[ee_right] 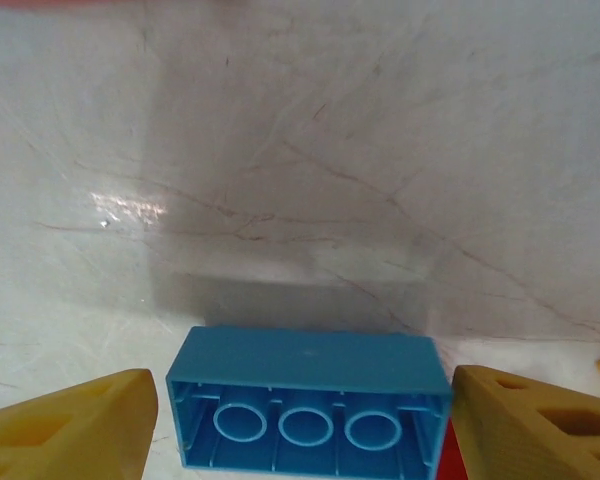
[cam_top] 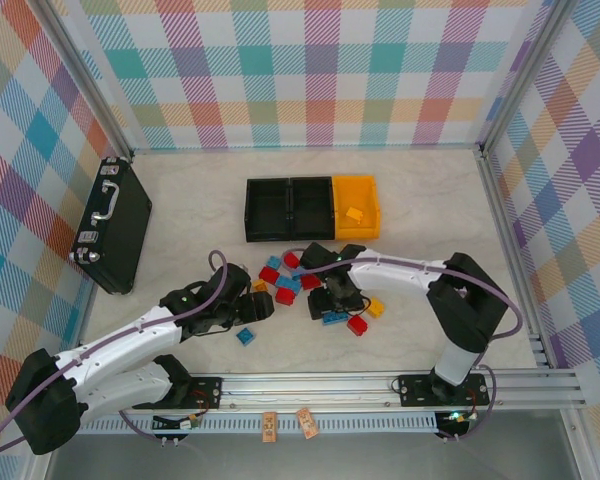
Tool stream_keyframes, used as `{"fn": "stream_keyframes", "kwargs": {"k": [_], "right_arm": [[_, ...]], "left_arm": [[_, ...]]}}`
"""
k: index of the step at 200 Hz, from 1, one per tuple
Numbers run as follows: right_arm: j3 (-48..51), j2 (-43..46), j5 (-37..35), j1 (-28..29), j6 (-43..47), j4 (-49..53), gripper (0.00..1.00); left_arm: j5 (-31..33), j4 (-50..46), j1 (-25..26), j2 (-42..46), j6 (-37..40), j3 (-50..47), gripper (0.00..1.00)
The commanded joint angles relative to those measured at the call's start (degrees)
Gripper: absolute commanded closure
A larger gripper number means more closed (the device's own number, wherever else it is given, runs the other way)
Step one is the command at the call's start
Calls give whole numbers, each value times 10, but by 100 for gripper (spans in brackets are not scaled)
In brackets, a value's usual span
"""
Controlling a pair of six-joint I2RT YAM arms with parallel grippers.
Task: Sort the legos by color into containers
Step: Pick up the lego from the bottom-center of the table.
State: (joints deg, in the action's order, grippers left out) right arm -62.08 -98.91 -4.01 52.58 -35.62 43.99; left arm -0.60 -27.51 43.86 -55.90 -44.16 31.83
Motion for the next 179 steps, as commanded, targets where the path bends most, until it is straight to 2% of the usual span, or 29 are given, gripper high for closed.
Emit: {"fn": "stream_keyframes", "kwargs": {"k": [1, 22, 46, 68, 111, 179], "right_arm": [[-18, -15, -6, 9, -13, 23, 23], [-21, -24, -13, 14, -14, 22, 26], [-24, -27, -16, 14, -14, 14, 36], [-38, -23, -25, 14, -10, 18, 41], [-106, -24, -54, 4, 36, 40, 41], [-275, -78, -77, -82, 142, 60, 41]], "left_arm": [[-4, -11, 7, 15, -10, -14, 26], [-4, -11, 8, 18, -13, -19, 26], [-4, -7, 8, 17, -15, -22, 26], [-5, -6, 8, 18, -16, -23, 26], [-5, 0, 8, 19, -16, -16, 27], [5, 11, -4, -24, 12, 57, 26]]}}
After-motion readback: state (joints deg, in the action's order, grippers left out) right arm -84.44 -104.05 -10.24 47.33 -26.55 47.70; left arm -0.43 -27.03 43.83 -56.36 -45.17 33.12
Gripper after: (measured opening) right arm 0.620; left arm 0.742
